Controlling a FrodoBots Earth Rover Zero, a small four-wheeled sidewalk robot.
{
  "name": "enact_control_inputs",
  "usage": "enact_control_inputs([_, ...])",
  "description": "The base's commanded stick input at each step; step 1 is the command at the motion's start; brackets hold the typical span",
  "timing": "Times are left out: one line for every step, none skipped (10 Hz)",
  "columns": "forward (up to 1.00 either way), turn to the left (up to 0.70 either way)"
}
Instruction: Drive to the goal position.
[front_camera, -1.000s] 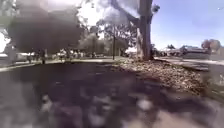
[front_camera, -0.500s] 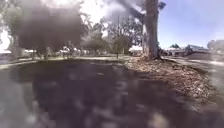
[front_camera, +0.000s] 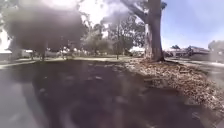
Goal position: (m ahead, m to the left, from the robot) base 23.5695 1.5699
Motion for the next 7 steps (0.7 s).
enact_control_inputs([0.7,0.2])
enact_control_inputs([0.7,0.32])
enact_control_inputs([0.7,0.19])
enact_control_inputs([0.7,0.06])
enact_control_inputs([0.7,0.0])
enact_control_inputs([0.7,0.0])
enact_control_inputs([0.7,0.0])
